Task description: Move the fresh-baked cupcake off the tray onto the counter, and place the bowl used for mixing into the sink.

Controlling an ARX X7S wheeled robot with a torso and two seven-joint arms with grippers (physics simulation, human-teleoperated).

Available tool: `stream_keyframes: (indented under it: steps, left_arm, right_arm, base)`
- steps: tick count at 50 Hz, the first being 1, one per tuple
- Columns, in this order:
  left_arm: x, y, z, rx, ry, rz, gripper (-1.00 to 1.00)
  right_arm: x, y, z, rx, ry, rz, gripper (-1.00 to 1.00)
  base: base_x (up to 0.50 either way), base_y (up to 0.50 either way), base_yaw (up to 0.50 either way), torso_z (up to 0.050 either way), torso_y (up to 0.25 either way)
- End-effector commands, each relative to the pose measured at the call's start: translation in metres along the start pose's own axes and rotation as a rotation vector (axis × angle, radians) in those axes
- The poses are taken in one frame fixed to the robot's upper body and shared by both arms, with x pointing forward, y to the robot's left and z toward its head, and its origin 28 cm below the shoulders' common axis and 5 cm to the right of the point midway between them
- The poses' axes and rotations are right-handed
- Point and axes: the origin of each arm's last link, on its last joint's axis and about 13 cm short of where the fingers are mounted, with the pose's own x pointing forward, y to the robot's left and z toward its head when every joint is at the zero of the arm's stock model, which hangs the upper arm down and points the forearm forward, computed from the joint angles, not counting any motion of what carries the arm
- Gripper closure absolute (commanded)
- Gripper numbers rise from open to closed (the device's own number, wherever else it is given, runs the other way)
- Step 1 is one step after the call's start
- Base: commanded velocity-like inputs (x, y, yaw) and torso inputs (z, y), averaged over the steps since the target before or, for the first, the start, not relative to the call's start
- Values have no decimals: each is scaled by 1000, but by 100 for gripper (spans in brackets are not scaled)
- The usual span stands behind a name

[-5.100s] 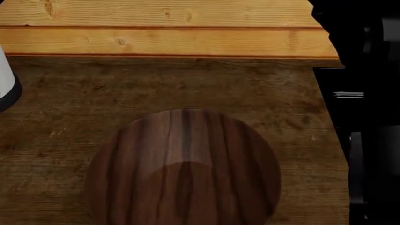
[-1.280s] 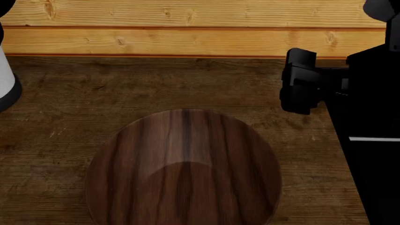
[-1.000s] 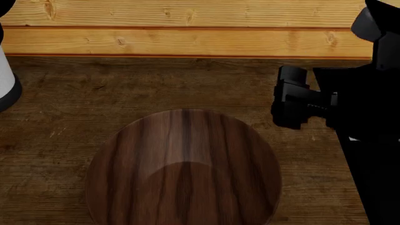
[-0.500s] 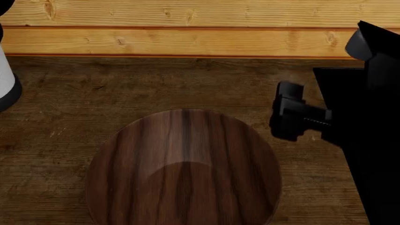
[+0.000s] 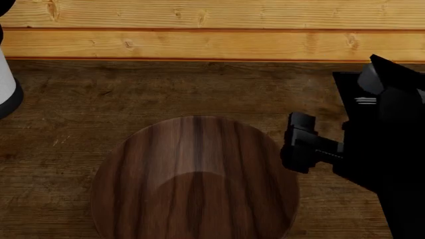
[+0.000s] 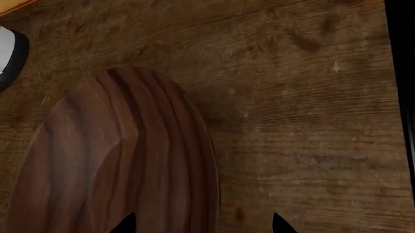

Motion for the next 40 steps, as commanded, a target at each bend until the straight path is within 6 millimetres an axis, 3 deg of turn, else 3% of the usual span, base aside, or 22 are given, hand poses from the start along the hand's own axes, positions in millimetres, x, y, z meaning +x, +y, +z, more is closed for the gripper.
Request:
stream_keyframes:
  steps: [1, 15, 40]
  left_arm:
    - [0, 0, 0, 0, -1, -2, -100]
    - [0, 0, 0, -2, -2, -2, -100]
    - [0, 0, 1, -6, -5, -1, -100]
  right_arm:
    - [13, -7, -13, 32, 50, 17, -100]
    - [19, -10, -16, 54, 66, 15, -100]
    - [48, -18, -25, 84, 78, 24, -100]
  base:
    - [0, 0, 0, 0, 0]
    - [0, 0, 0, 0, 0]
    - [0, 0, 0, 0, 0]
